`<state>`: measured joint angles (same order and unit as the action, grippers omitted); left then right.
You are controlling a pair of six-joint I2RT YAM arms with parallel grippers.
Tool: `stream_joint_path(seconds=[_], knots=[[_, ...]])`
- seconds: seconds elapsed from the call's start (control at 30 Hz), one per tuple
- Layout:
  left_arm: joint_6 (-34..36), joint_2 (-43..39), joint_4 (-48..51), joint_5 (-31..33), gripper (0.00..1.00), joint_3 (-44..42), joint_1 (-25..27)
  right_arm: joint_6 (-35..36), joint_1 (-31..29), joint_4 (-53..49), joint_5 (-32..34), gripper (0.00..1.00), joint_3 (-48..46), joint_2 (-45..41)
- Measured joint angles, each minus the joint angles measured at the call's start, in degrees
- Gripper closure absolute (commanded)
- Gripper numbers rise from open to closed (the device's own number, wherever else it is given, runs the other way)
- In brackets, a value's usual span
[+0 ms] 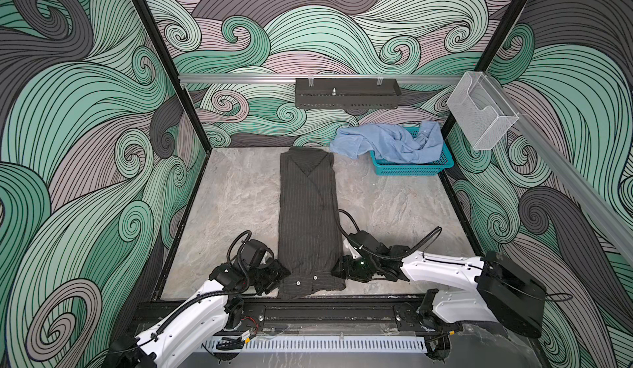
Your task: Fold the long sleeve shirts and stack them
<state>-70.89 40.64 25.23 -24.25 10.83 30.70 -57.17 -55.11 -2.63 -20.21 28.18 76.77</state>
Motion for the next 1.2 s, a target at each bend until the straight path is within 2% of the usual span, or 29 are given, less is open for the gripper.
stream_joint_path(seconds=[0.2, 0.27, 0.3, 0.43, 0.57, 0.67, 0.77, 0.83, 1.0, 1.2], knots=[[0.2, -0.7, -2.1, -2.6, 0.66, -1.9, 0.1, -3.2, -2.7, 6.9, -0.5, 0.38, -0.3, 3.0], [0.3, -1.3, -2.2, -3.3, 0.68, -2.5, 0.2, -3.6, -3.2, 8.2, -0.6, 0.40, -0.3, 3.8], [0.4, -1.8, -2.1, -3.5, 0.67, -2.8, 0.2, -4.0, -3.4, 8.8, -0.7, 0.40, -0.3, 4.1], [1.0, -3.0, -1.9, -4.7, 0.52, -3.0, 0.2, -4.7, -3.6, 9.9, -1.0, 0.41, -0.3, 4.7], [2.1, -3.4, -0.7, -5.7, 0.51, -2.6, 0.3, -4.8, -3.7, 10.0, -1.0, 0.43, -0.3, 4.7], [2.9, -3.3, -0.1, -6.4, 0.57, -2.7, 0.3, -4.9, -3.8, 9.7, -1.1, 0.48, -0.4, 4.7], [3.6, -2.4, -0.2, -7.5, 0.69, -3.0, 0.4, -5.0, -3.8, 9.0, -1.2, 0.55, -0.4, 4.7], [4.0, -0.9, -0.6, -8.1, 0.81, -3.1, 0.7, -5.1, -3.8, 8.8, -1.4, 0.63, -0.4, 4.9], [4.7, 1.4, -1.7, -9.2, 1.00, -3.1, 1.6, -4.7, -3.9, 7.3, -2.6, 0.85, 0.0, 5.0], [4.3, -2.1, 1.4, -9.7, 1.00, -2.2, 2.8, -4.7, -4.8, 2.3, -4.3, 0.98, 3.1, 3.5]])
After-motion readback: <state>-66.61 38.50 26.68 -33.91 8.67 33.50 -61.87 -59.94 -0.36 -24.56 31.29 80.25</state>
